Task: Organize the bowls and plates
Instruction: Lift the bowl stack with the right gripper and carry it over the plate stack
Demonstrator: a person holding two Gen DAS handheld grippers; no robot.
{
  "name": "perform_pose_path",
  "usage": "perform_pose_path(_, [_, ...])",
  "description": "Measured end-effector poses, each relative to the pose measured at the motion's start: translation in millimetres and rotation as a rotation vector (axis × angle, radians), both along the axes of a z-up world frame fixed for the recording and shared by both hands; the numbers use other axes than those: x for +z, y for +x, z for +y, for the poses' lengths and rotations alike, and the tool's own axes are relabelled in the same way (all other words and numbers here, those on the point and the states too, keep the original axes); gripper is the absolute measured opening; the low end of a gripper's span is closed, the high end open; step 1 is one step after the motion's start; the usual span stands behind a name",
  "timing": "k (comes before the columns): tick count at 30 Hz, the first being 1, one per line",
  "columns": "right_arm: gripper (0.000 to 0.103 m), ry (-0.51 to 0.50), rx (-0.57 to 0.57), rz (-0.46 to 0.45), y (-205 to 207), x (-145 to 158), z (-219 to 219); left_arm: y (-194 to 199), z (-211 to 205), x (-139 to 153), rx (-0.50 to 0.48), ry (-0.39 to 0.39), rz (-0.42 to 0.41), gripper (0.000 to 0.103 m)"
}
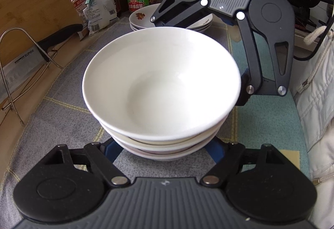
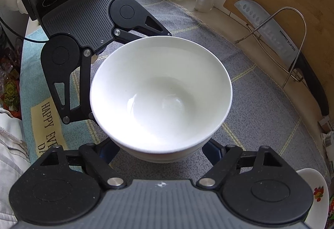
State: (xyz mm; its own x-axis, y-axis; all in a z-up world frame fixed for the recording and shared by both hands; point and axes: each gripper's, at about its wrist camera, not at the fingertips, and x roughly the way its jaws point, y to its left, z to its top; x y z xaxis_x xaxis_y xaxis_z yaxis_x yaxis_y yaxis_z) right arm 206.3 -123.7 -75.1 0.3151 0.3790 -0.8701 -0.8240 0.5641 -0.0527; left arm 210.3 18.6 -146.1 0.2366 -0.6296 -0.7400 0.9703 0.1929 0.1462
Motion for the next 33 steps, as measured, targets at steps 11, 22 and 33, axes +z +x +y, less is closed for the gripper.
perform_pose_path(11, [0.088,0.008,-0.003,-0.006,-1,-1,0,-1,-6,2,0.020,0.027,0.004,0.083])
perform_pose_path(22, [0.088,0.039,0.021,-0.004,-13,13,-10,-15,-12,17,0.055,0.056,-0.003,0.083])
perform_pose_path(33, [0.087,0.069,0.043,-0.017,-22,40,-56,-23,-48,38,0.082,0.070,-0.030,0.083])
